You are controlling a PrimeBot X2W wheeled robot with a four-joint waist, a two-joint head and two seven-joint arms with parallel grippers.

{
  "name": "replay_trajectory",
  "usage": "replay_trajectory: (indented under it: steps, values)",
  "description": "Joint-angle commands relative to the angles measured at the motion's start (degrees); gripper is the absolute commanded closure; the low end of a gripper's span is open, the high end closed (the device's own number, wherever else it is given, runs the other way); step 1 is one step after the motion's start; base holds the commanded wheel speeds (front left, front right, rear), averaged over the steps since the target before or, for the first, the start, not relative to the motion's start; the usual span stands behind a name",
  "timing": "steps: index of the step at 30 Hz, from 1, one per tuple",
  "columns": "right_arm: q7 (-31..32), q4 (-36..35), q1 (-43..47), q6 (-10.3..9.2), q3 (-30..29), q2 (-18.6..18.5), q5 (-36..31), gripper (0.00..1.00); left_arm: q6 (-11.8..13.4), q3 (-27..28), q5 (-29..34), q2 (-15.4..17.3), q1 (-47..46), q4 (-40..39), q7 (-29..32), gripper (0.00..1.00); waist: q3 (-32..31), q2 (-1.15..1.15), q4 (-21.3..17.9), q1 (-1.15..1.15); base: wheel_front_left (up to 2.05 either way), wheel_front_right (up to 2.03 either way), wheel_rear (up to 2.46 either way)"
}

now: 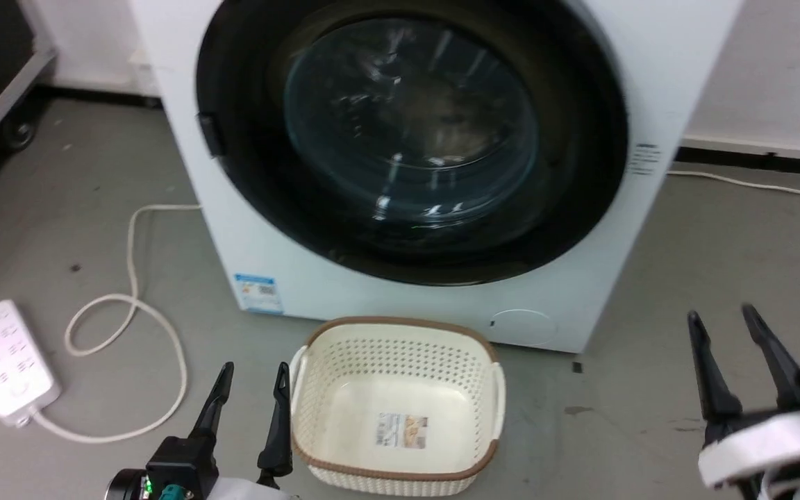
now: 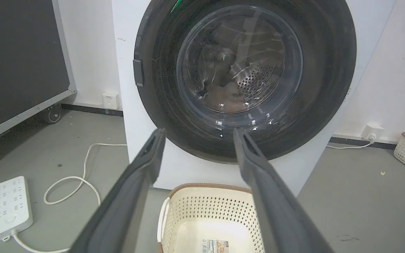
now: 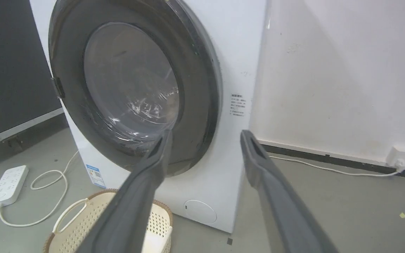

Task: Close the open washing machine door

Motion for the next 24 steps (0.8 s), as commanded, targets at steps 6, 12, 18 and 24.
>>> replay_trajectory:
  steps: [6, 12, 18, 24]
  values:
    - [-0.2, -8.1, 9.6, -0.04, -6.5, 9.7, -10.0, 0.0, -0.6, 0.3, 0.3, 0.1, 0.9, 0.5, -0.2, 0.0, -0.5, 0.0, -3.1, 0.01, 0.0, 0.0, 0.0]
    - [0.0, -9.2, 11.6, 0.0, -6.0, 11.5, -11.3, 1.0, -0.6, -0.3, -0.3, 0.0, 0.1, 2.6, 0.1, 1.0, 0.0, 0.0, -3.7, 0.01, 0.0, 0.0, 0.0]
    - [0.4, -9.2, 11.5, 0.01, -5.9, 11.5, -11.4, 1.0, -0.6, -0.2, -0.1, 0.0, 0.0, 2.4, 0.4, 1.0, 0.0, 0.0, -3.7, 0.01, 0.0, 0.0, 0.0]
    - [1.2, -9.4, 11.2, 0.01, -5.6, 11.5, -11.6, 1.0, -0.5, 0.2, 0.4, 0.0, -0.1, 2.1, 1.3, 1.0, 0.0, 0.0, -3.6, 0.01, 0.0, 0.0, 0.0]
